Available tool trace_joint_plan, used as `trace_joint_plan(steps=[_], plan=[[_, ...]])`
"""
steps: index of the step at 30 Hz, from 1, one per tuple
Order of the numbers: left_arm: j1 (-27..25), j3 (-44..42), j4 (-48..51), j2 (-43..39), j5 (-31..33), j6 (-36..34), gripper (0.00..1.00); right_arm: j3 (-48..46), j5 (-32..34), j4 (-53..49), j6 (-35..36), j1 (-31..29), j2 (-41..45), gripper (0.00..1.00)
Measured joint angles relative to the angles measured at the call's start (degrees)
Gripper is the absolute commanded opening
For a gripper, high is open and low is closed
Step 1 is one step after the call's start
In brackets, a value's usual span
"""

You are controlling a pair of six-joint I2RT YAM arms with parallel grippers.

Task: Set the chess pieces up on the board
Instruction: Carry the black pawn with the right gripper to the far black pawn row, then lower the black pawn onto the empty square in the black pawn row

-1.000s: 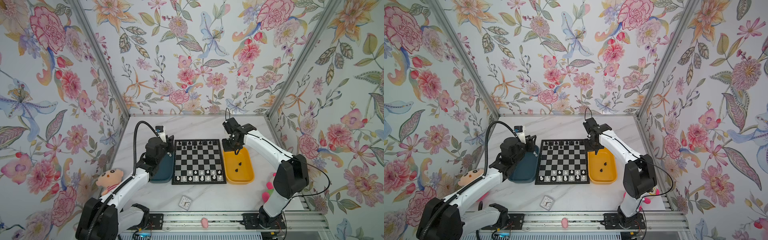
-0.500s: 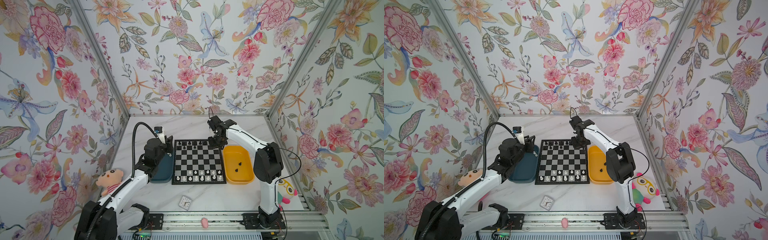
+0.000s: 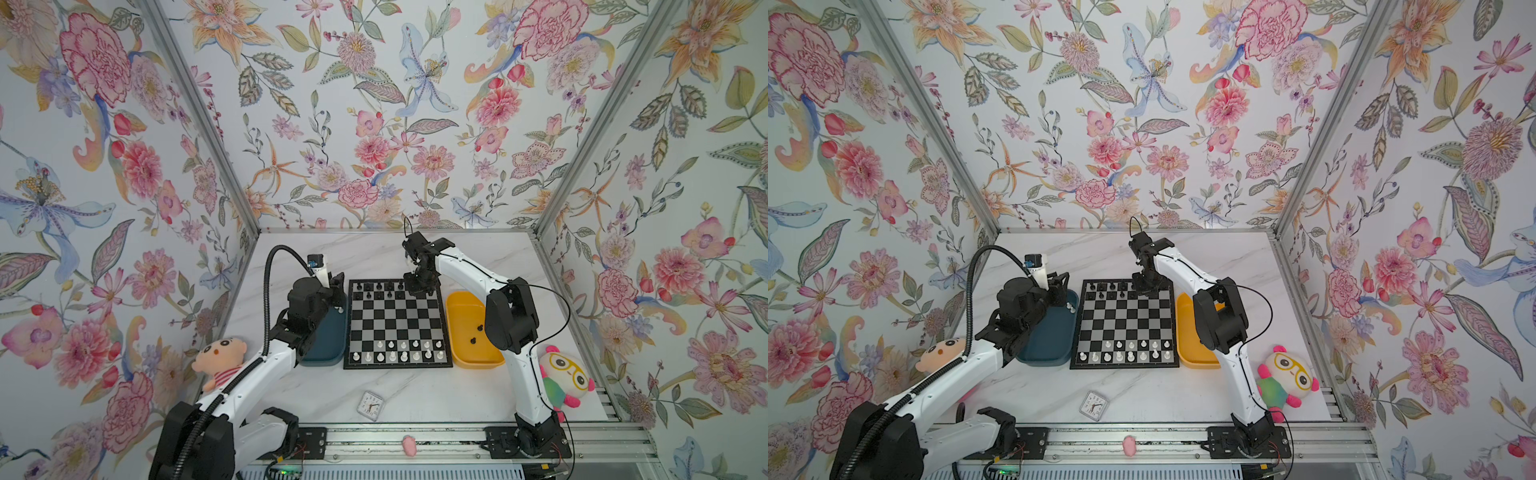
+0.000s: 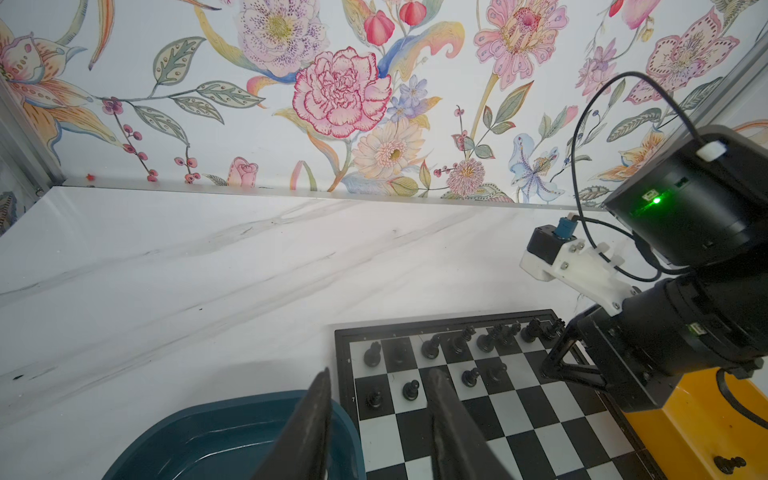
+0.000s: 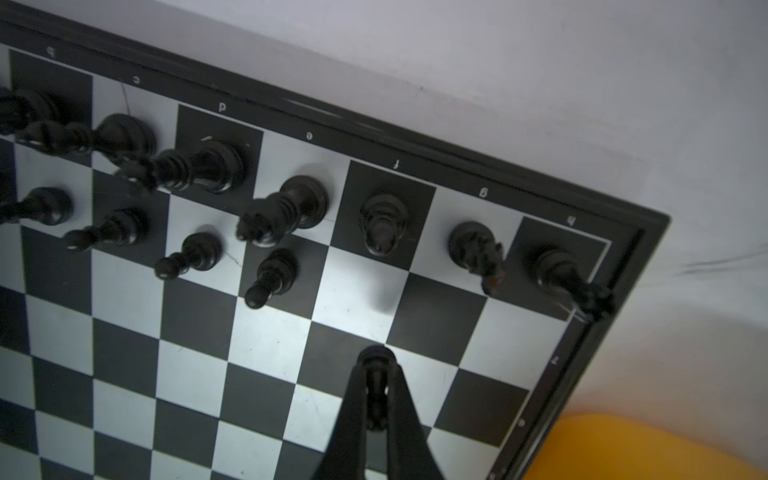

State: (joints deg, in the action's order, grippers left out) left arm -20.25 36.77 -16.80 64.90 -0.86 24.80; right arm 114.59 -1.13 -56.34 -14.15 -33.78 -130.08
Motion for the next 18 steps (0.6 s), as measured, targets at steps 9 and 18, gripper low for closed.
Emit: trace_joint_plan(steps=[9,18], plan=[[0.0,0.0,0.0,0.0,0.0,0.0,0.4,3.1,-0.1,-0.1,0.0,0.0,-2.6,0.07],[0.0,0.0,0.0,0.0,0.0,0.0,0.4,4.1,-1.0,0.0,0.0,0.0,-3.3,0.07]])
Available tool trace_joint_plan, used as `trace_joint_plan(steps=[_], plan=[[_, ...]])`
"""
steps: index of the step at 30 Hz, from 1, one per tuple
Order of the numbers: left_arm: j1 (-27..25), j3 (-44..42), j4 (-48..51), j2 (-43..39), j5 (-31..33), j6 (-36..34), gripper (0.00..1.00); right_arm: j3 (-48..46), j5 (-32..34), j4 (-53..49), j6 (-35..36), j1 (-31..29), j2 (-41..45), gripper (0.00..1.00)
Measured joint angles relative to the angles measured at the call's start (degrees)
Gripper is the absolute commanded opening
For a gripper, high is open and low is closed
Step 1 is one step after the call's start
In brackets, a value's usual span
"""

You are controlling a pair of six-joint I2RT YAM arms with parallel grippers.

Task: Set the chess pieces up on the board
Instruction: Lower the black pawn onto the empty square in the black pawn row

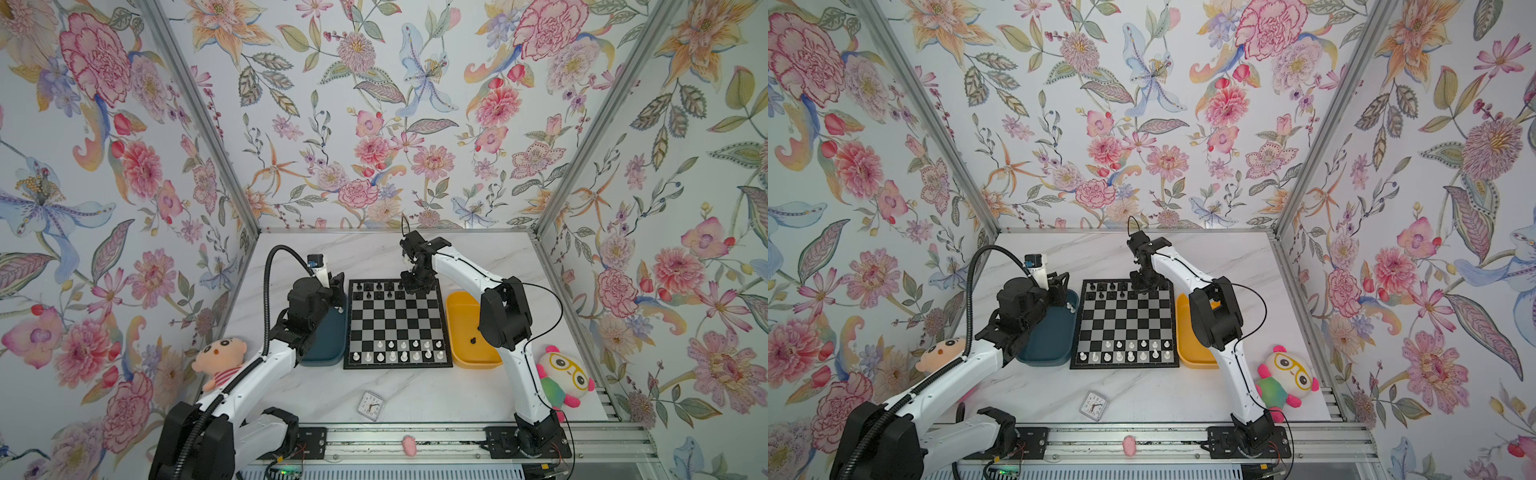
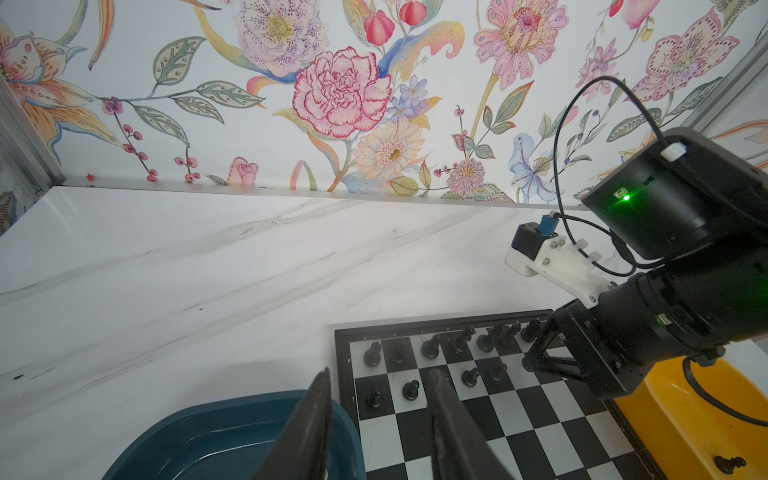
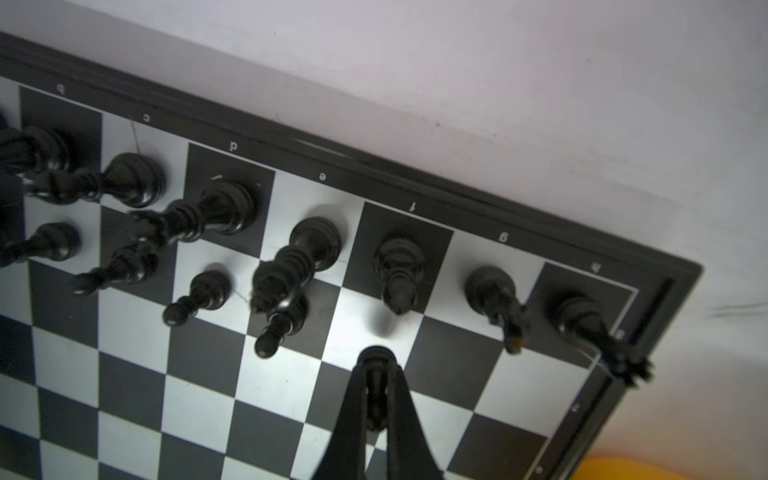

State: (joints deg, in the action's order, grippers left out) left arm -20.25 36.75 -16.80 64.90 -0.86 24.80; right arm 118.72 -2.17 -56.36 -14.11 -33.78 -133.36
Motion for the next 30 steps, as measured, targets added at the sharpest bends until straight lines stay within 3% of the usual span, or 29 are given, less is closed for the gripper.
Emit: trace_joint_plan(steps=[11,30], plan=[[0.0,0.0,0.0,0.0,0.0,0.0,0.4,0.7,-0.4,0.0,0.0,0.0,-1.8,0.08],[0.1,0.0,0.0,-0.1,0.0,0.0,0.4,0.8,-0.4,0.0,0.0,-0.6,-1.8,0.19]])
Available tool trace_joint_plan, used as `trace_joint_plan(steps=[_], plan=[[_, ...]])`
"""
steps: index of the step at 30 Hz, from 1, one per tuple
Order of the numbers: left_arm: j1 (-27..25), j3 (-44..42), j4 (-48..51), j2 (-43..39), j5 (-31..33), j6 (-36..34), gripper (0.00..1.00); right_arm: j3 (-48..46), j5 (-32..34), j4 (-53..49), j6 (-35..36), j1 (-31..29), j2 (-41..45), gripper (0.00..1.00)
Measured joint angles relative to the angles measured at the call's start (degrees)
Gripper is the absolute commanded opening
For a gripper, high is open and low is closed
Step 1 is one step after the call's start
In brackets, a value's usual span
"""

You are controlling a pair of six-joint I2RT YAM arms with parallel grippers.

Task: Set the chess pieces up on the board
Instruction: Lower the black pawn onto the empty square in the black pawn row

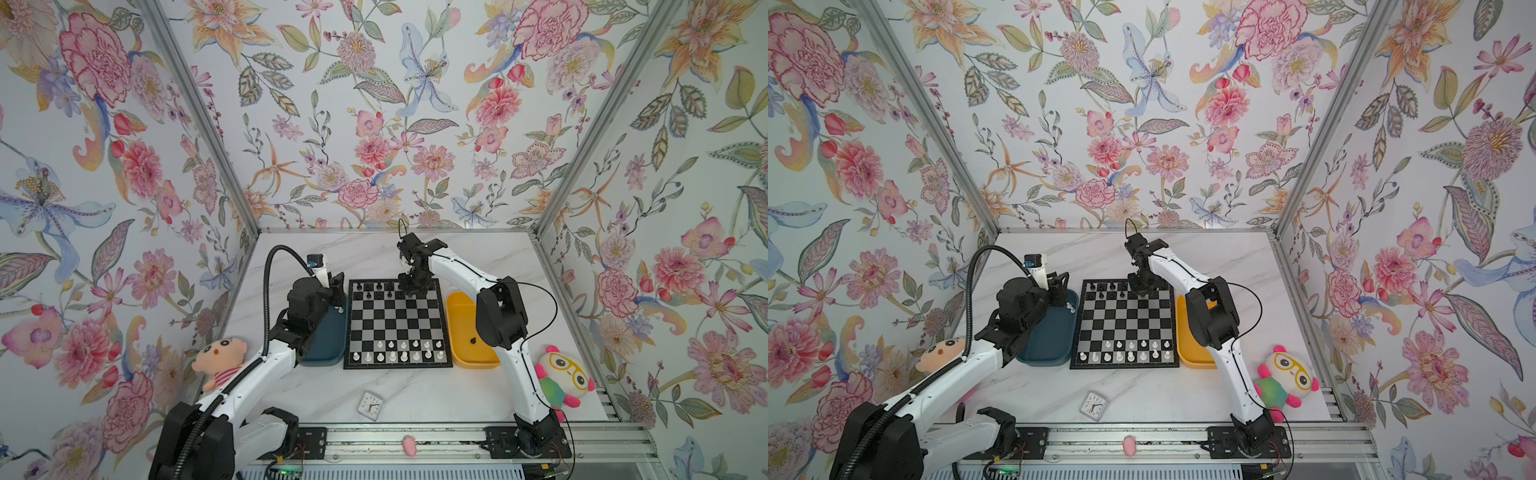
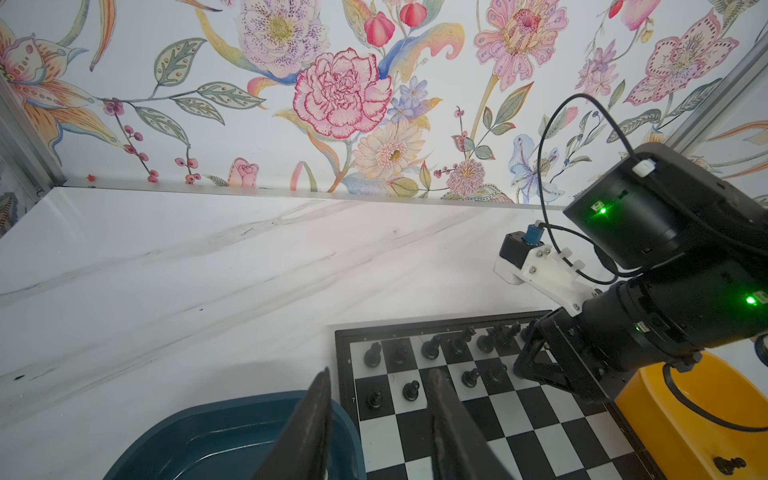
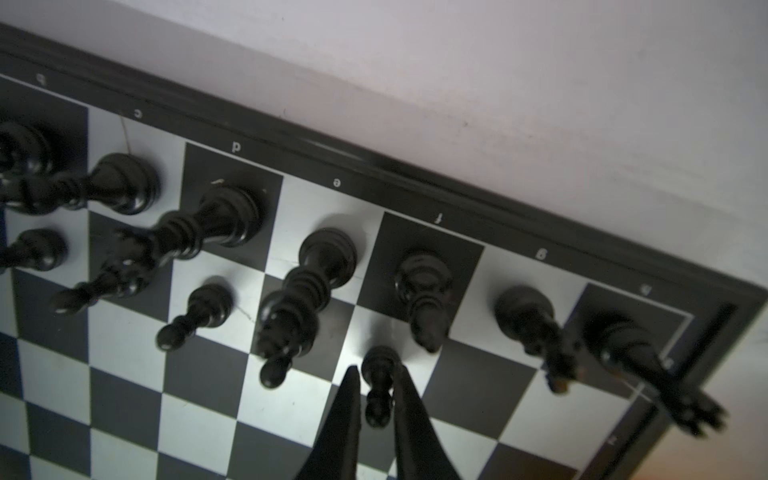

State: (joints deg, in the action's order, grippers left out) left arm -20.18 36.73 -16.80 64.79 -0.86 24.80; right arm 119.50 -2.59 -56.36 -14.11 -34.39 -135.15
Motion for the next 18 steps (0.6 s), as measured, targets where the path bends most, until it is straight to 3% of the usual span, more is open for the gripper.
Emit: trace_joint_plan(steps=[18], plan=[[0.0,0.0,0.0,-0.6,0.0,0.0,0.4,0.1,0.5,0.0,0.0,-0.1,0.1,0.27]])
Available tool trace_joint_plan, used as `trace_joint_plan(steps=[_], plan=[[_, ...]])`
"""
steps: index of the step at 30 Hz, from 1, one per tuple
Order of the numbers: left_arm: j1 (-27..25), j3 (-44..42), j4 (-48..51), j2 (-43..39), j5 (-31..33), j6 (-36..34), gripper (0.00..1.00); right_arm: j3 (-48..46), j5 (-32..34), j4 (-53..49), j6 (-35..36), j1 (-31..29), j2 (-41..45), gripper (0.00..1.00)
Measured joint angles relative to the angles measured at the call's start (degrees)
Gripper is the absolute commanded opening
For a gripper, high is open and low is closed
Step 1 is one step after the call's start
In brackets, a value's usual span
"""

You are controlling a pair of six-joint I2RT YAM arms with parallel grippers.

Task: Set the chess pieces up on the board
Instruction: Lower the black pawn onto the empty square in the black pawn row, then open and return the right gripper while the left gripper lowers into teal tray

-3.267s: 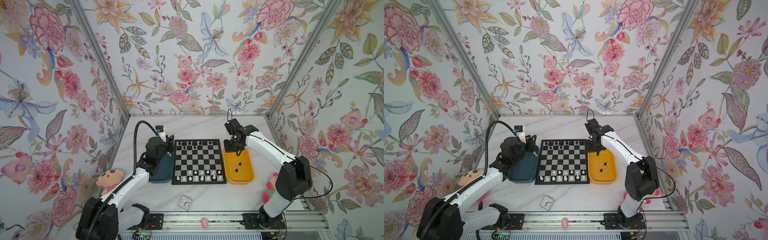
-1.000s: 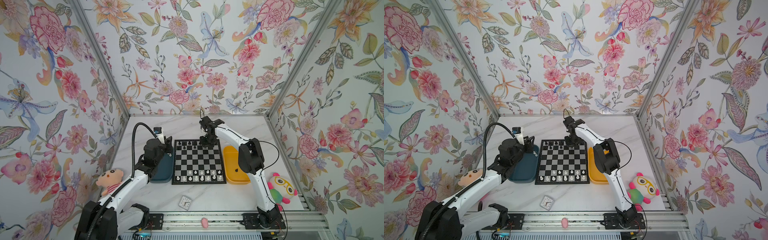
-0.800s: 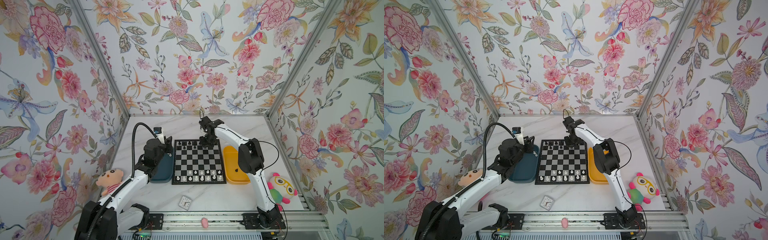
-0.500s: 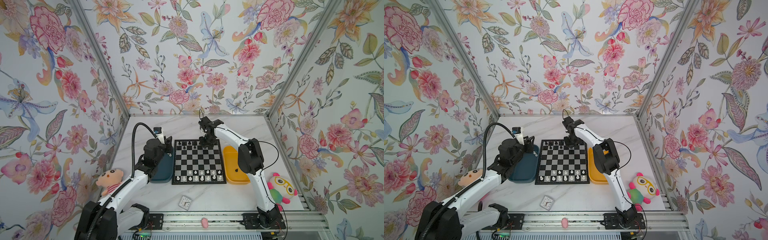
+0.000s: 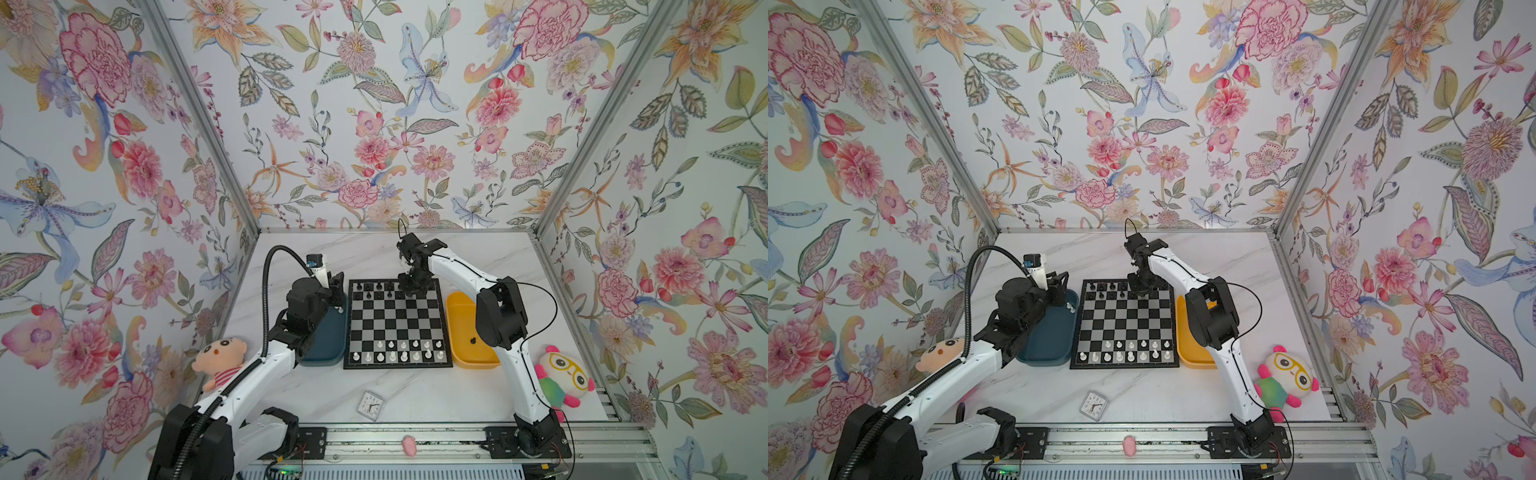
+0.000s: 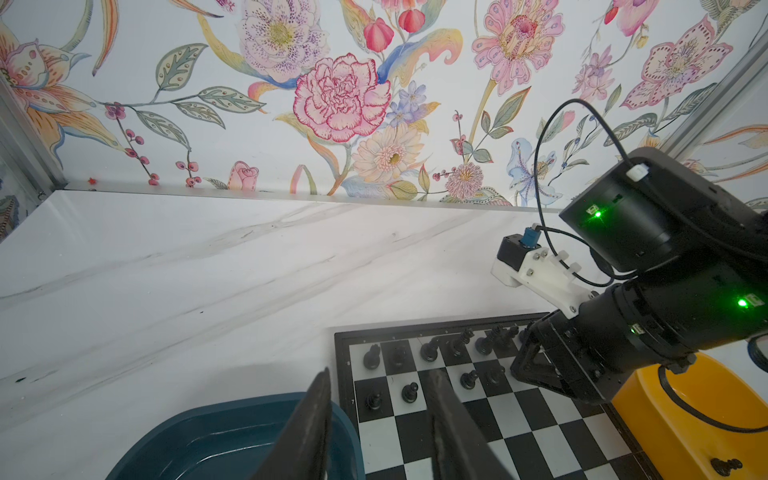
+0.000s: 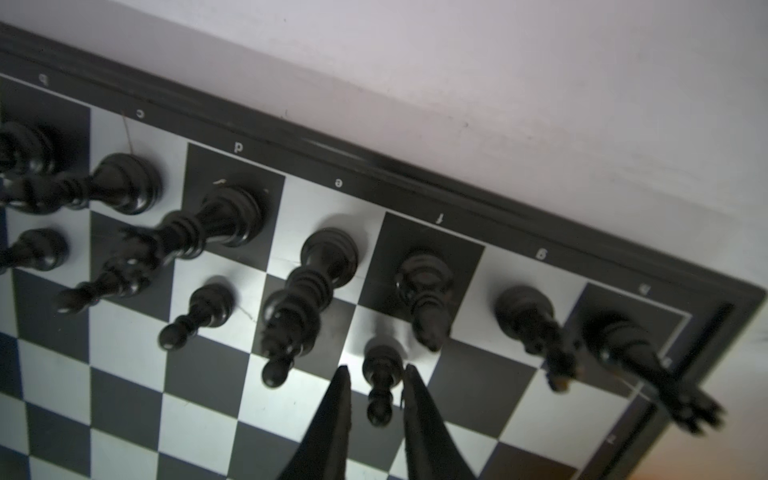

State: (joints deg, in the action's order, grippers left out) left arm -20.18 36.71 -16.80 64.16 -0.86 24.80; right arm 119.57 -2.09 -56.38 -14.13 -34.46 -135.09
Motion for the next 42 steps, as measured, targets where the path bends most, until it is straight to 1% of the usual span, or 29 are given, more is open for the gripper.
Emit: trace_joint_plan(steps=[6,14,19,22,26,30,35,42], plan=[[0.0,0.0,0.0,-0.4,0.0,0.0,0.4,0.0,1.2,-0.5,0.0,-0.2,2.1,0.29],[0.0,0.0,1.1,-0.7,0.0,0.0,0.41,-0.6,3.2,-0.7,0.0,-0.4,9.6,0.29],[0.0,0.9,5.1,-0.8,0.3,-0.4,0.42,-2.6,4.7,-0.6,0.2,-0.4,12.9,0.28],[0.0,3.9,9.5,0.3,1.9,-0.4,0.42,-4.9,5.6,-0.5,0.3,-0.4,14.4,0.28],[0.2,9.7,15.6,4.9,4.6,-0.4,0.41,-10.0,6.2,0.8,0.4,-0.4,17.6,0.28],[1.1,14.0,21.6,11.4,6.0,0.2,0.38,-16.4,6.5,3.6,0.4,-0.4,22.8,0.28],[2.7,16.9,27.4,18.8,5.6,1.8,0.37,-26.5,7.1,9.0,0.3,0.2,31.9,0.28],[3.5,19.2,31.3,23.5,3.5,4.0,0.35,-41.7,7.0,18.6,-0.7,3.6,45.9,0.29]])
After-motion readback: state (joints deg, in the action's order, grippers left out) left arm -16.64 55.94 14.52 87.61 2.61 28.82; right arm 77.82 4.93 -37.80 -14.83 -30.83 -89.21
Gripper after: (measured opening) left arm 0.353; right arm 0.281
